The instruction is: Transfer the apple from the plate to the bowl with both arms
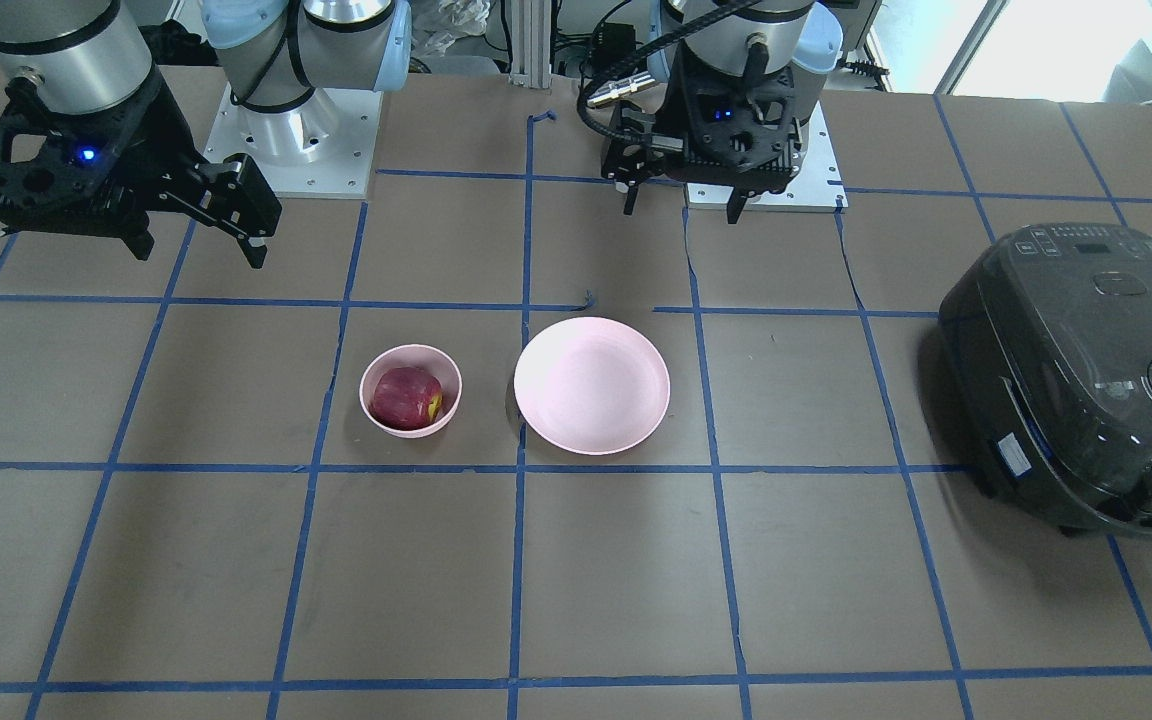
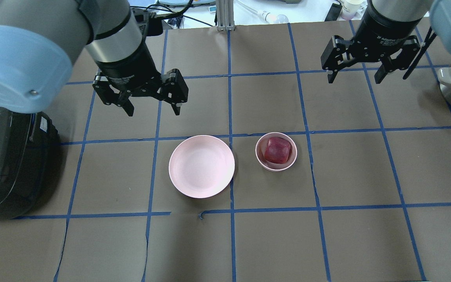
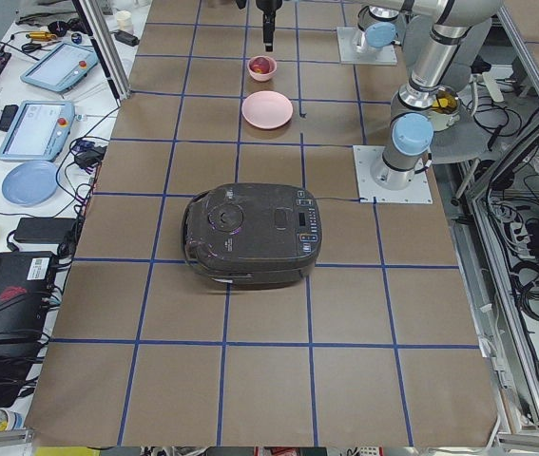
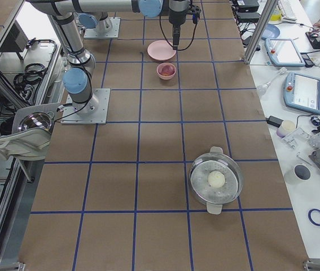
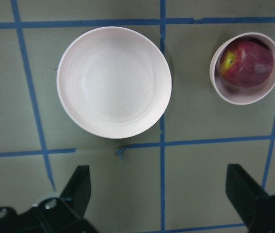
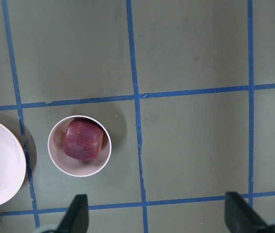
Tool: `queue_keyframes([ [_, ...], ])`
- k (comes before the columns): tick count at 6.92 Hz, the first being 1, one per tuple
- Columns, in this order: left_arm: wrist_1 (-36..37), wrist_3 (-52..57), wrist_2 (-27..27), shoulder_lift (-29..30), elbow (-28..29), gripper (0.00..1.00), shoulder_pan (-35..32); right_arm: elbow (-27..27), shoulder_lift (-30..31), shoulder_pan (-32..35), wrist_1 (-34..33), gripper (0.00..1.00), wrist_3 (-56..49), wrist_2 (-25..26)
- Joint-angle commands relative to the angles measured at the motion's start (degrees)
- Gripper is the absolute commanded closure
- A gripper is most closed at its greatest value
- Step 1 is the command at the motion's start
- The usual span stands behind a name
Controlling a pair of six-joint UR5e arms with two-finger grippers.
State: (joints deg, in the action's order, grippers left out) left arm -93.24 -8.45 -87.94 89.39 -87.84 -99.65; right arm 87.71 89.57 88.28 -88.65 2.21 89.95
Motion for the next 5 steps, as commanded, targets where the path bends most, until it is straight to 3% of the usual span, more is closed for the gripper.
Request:
queue_keyframes([
  [1,4.1,4.6,-0.5,-0.8,-0.3,0.00,4.9,0.3,0.0,0.1,0.1,0.00,0.1,0.0],
  [5,6.1,5.1,-0.7,-0.8,-0.4,0.00,5.0,0.1,-0.1,0.1,-0.2,0.00,0.0,0.0],
])
